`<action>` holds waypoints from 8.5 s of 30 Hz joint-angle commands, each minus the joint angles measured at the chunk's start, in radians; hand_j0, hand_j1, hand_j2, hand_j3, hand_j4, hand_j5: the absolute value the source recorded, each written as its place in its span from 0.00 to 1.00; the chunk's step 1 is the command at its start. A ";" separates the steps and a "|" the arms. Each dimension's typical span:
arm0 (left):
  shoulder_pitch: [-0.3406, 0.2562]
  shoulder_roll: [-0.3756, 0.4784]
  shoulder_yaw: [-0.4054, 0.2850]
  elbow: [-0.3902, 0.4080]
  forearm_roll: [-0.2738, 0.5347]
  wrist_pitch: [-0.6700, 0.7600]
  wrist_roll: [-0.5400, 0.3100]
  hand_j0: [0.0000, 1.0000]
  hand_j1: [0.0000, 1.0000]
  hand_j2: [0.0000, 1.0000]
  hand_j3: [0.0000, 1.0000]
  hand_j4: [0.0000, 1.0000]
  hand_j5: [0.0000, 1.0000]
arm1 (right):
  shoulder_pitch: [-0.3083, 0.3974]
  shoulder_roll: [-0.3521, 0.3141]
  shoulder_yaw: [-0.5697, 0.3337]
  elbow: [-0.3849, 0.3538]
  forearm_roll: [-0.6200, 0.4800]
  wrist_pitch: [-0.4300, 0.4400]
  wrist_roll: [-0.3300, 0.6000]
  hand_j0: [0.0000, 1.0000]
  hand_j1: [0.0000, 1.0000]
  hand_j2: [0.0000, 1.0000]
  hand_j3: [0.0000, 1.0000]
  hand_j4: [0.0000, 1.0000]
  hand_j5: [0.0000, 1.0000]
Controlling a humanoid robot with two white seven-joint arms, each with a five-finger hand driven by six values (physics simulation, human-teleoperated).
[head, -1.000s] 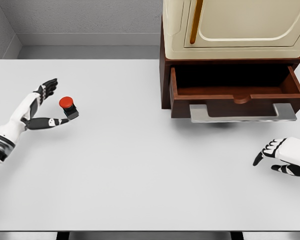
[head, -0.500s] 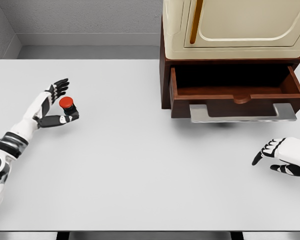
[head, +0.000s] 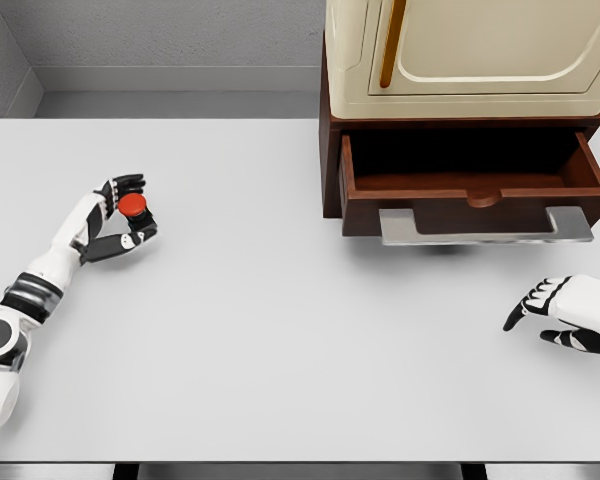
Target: Put the switch into the drawer with left arm, and close the drawer with right arm
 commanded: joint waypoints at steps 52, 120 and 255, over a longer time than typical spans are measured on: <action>-0.101 -0.013 -0.095 -0.141 -0.043 0.000 0.000 0.49 0.49 0.49 0.49 0.49 0.49 | -0.002 0.031 0.002 -0.002 -0.008 0.002 0.000 0.61 0.61 0.61 0.61 0.61 0.61; -0.298 -0.330 -0.241 -0.261 -0.203 0.002 0.000 0.49 0.49 0.49 0.49 0.49 0.49 | -0.046 0.403 -0.041 -0.002 -0.205 0.002 0.023 0.49 0.49 0.49 0.49 0.49 0.49; 0.012 0.159 0.229 -0.238 -0.134 -0.267 -0.247 1.00 1.00 1.00 1.00 1.00 1.00 | -0.115 0.416 -0.032 0.044 -0.172 0.002 0.023 0.51 0.51 0.51 0.51 0.51 0.51</action>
